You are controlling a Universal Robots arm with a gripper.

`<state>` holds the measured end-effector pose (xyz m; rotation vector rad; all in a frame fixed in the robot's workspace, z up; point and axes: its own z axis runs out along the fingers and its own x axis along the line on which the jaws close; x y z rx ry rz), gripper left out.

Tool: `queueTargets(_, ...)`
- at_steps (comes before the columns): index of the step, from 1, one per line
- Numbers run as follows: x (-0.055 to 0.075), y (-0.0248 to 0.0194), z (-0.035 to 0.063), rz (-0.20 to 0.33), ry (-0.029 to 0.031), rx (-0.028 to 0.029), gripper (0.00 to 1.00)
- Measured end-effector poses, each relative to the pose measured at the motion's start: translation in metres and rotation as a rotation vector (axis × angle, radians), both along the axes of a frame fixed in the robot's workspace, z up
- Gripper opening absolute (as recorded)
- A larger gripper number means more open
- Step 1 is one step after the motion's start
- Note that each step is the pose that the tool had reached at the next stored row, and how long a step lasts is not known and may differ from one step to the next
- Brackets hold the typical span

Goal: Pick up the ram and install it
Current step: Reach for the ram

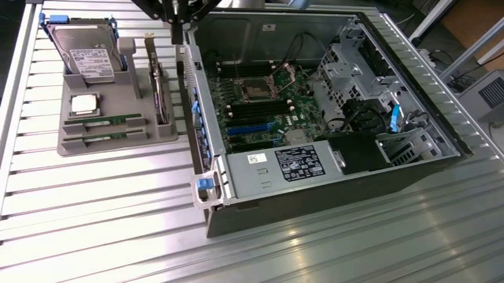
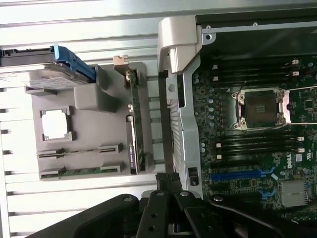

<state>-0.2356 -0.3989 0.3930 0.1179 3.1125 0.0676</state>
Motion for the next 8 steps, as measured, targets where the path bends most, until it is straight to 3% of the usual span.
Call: queueTargets(8, -0.023, 0.0000, 0.0000, 0.000, 0.0000, 0.0000, 0.10)
